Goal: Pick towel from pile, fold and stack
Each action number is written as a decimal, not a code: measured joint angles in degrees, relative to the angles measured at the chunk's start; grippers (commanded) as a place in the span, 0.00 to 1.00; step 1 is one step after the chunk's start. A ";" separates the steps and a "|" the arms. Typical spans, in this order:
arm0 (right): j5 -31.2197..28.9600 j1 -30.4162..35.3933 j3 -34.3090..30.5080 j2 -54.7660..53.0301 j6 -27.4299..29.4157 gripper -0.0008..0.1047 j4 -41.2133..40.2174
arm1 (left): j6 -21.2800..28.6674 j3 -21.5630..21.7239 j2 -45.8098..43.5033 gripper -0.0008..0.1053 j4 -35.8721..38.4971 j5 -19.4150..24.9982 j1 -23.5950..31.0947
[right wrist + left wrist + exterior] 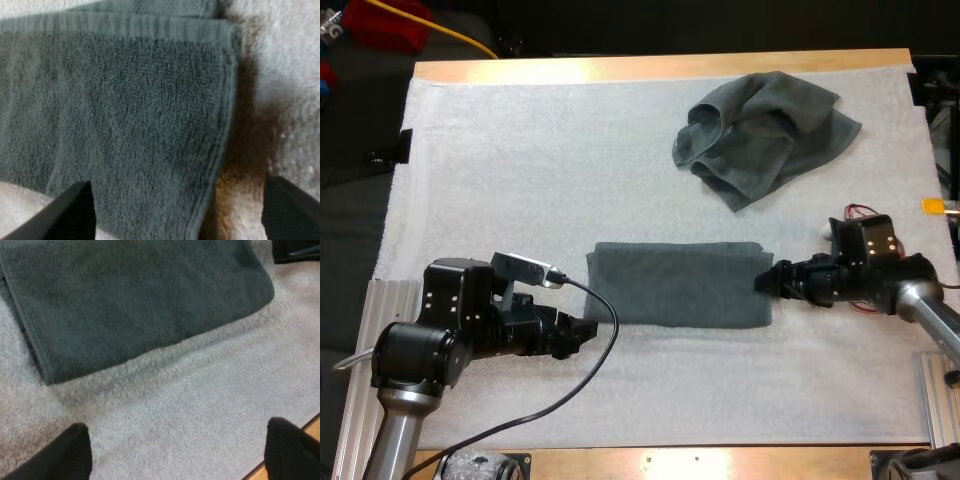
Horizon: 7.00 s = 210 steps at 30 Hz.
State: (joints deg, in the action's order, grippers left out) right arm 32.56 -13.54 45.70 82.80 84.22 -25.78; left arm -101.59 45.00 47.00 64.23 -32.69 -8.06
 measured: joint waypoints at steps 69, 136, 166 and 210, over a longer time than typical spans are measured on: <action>-9.91 -2.64 7.04 4.88 0.29 0.03 -8.24 | -3.43 0.00 0.00 0.66 -8.61 -0.07 0.00; -8.35 -19.92 23.73 17.86 -18.71 0.37 -10.72 | -3.43 0.00 0.00 0.66 -8.61 -2.12 0.00; -11.69 -23.29 23.73 8.62 -12.47 0.65 -12.11 | -3.43 0.00 0.00 0.66 -8.61 -2.49 0.00; -21.72 -23.29 23.73 -10.99 -5.28 0.65 -26.31 | -19.96 0.00 21.86 0.67 -27.26 -1.10 -10.80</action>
State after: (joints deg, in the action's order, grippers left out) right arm 10.84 -36.83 69.42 71.80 78.94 -52.09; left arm -121.55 45.00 68.86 36.97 -33.79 -18.86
